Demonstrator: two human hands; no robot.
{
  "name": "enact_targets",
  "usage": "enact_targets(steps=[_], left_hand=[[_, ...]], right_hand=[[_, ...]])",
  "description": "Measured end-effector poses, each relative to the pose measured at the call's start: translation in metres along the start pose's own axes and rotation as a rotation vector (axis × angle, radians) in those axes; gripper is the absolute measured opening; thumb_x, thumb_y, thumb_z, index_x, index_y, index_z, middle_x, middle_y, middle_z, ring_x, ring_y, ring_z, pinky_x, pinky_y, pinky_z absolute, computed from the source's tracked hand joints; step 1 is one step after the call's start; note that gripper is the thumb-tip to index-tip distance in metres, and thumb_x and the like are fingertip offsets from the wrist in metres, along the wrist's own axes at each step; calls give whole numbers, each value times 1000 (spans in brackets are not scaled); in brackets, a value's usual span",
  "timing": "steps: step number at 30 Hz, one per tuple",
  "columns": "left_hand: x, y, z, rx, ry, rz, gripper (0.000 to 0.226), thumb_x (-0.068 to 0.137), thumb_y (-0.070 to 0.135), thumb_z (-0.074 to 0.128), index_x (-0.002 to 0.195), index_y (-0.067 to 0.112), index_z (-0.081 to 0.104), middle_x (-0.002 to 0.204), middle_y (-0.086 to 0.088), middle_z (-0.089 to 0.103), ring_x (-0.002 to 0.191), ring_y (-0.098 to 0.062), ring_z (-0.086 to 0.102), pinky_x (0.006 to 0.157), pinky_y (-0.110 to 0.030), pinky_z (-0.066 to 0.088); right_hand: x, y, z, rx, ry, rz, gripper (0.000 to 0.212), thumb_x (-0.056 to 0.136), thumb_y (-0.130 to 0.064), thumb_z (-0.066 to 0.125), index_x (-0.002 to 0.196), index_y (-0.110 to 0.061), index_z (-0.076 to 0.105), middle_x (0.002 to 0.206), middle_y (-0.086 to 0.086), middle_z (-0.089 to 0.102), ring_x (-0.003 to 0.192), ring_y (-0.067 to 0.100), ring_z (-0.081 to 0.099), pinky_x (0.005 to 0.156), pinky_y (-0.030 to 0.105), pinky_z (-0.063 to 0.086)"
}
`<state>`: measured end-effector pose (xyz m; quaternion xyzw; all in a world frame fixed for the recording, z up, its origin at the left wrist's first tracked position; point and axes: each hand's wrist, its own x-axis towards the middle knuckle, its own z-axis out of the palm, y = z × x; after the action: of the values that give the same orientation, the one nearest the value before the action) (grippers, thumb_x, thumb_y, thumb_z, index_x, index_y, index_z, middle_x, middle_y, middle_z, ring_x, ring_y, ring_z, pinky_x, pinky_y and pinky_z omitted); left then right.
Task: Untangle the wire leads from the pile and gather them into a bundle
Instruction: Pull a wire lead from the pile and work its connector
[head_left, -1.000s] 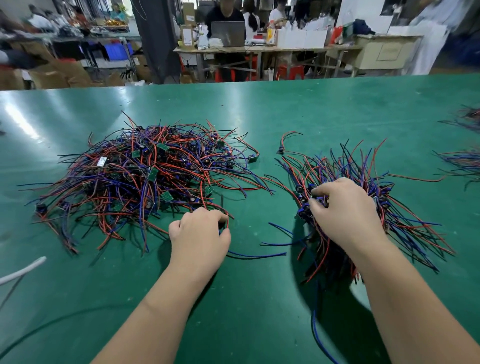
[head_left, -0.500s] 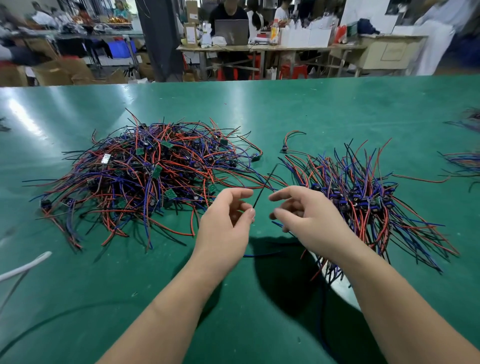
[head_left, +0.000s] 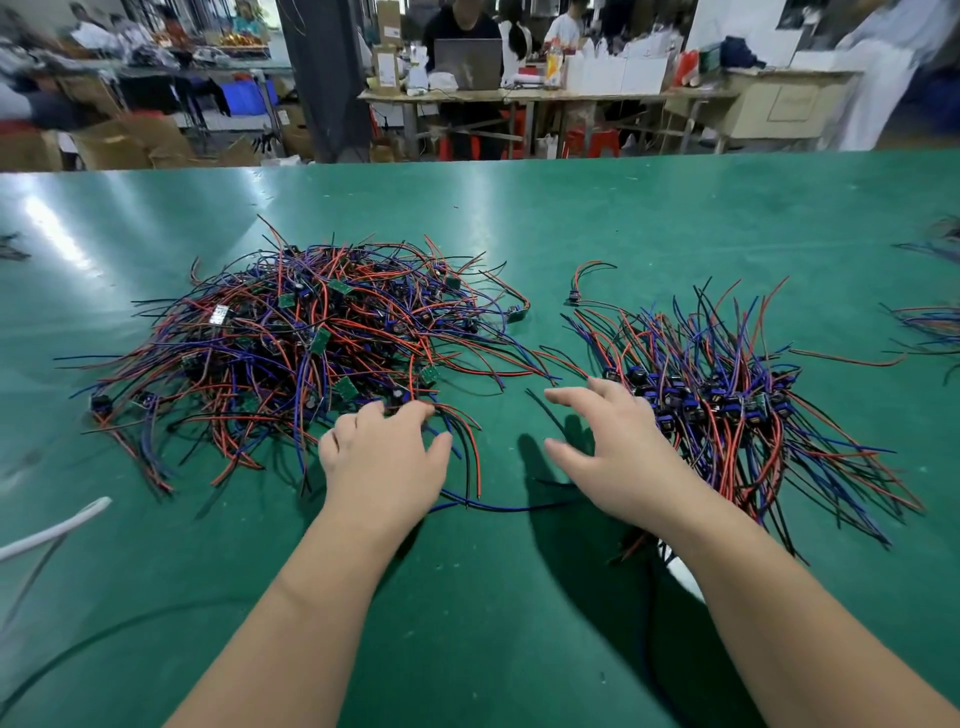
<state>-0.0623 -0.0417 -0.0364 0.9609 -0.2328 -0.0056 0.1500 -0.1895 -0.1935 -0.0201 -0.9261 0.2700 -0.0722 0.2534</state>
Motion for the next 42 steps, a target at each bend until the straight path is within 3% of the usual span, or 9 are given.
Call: enact_targets(steps=[8,13,17,22,28,32,34,37,42], left_hand=[[12,0,6,-108,-19,-71,41,89,41,53,127,27,57,132,-1,51,122,-25,45,105,-42,27],[12,4,-3,-1010,75,-92,29,84,9,65,112,15,70,91,9,72,66,-4,62,62,-13,49],[5,11,-17,-1284,190,52,21,83,3,67,94,20,74,81,13,74,76,2,67,66,-8,48],[-20,34,-20,-1217,75,368,26,81,-3,68,86,21,75,84,3,73,78,-1,65,72,-11,47],[-39,46,-13,-1022,-85,654,21,72,5,63,78,19,77,79,7,67,83,-6,65,81,-16,46],[-30,43,-17,-1144,-201,296,31,69,-1,49,51,17,66,71,-4,72,72,-15,69,65,-21,51],[-24,42,-19,-1366,-321,27,32,84,-2,43,66,10,66,74,-10,73,67,-22,69,59,-22,53],[-18,39,-25,-1702,-472,-124,34,100,27,37,107,3,60,88,-12,74,71,-19,71,60,-24,57],[-17,40,-26,-1922,-477,-151,43,84,37,52,105,0,59,89,-8,74,76,-12,72,61,-22,58]], right_hand=[[0,-1,4,93,35,-73,43,90,-29,59,132,-27,51,137,0,37,133,19,30,111,31,24],[3,2,3,162,128,-108,35,89,-24,61,123,-25,58,124,-4,46,121,12,41,101,19,26],[6,-1,1,521,152,-28,18,88,-15,61,97,-29,68,99,-5,64,87,5,57,73,13,40],[5,-11,-2,1296,-118,-20,17,93,-19,53,104,-21,65,94,5,71,77,13,67,63,20,47],[3,-12,-10,1490,-10,-9,24,64,-7,67,87,-6,65,88,13,70,70,17,69,61,22,53],[2,-10,-21,1605,-12,-15,20,57,2,65,72,-10,72,78,11,72,61,13,67,50,13,46],[-1,-11,-23,1601,-90,-48,21,57,2,65,69,-13,75,76,9,72,59,11,66,50,13,47],[-8,-12,-20,1503,-280,-141,27,60,9,66,70,-13,75,73,8,72,58,11,66,53,15,51],[-17,-19,-9,1284,-600,-286,34,65,18,60,74,-12,75,69,4,71,71,12,69,68,21,55]])
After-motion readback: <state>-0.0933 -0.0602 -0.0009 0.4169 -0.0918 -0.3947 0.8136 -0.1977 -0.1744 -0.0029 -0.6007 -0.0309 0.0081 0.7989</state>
